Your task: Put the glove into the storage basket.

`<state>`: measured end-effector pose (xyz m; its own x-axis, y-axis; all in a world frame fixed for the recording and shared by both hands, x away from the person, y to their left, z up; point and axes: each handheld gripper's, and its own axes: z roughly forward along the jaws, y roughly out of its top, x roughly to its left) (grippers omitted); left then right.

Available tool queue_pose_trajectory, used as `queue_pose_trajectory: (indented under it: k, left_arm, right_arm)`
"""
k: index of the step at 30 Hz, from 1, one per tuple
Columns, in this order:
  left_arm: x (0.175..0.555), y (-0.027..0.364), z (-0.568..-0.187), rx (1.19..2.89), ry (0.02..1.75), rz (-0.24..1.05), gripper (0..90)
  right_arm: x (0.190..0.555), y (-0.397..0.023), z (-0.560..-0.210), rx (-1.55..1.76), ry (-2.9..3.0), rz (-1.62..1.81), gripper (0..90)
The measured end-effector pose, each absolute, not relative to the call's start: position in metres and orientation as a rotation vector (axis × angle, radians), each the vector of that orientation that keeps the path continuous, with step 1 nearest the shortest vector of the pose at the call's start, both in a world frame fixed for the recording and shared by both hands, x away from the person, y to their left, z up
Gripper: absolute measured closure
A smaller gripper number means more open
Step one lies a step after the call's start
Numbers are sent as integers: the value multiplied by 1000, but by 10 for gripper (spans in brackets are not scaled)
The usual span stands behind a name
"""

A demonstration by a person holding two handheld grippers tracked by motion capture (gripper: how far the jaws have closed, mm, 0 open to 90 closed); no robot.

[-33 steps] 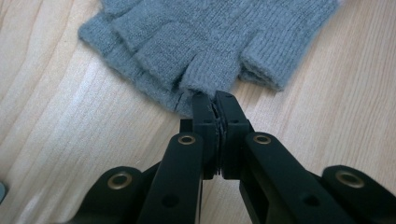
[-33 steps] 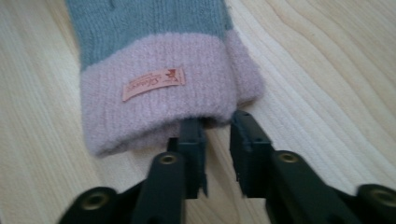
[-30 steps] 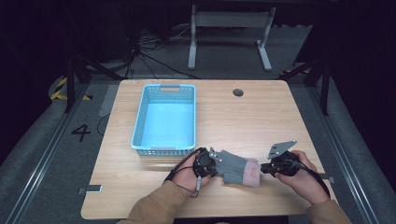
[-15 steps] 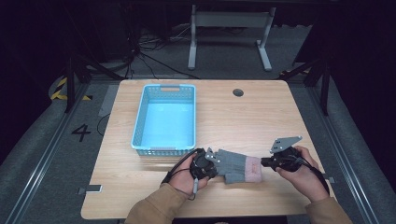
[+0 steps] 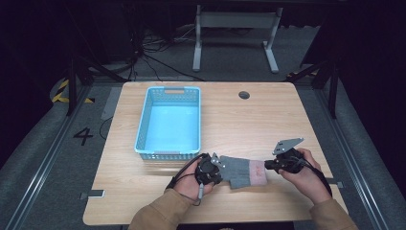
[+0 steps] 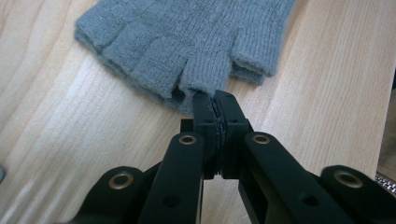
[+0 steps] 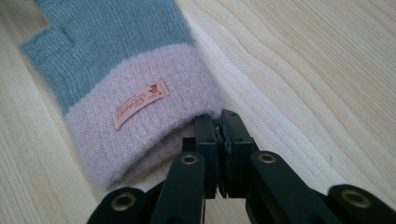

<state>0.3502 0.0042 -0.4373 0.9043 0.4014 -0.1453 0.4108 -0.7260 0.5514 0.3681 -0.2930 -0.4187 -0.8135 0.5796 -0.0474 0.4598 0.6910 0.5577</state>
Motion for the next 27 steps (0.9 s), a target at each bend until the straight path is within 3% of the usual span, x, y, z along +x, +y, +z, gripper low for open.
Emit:
queue_pose_trajectory:
  k: [14, 21, 27]
  left_arm:
    - [342, 3, -427, 2500, 629, 76, 760]
    - [341, 4, -414, 2416, 645, 50, 692]
    - [342, 0, -404, 2320, 681, 32, 646]
  right_arm:
    - [364, -311, -407, 901, 2594, 811, 743]
    - [364, -325, -407, 1065, 2555, 853, 729]
    - [367, -334, -407, 1183, 2523, 858, 647]
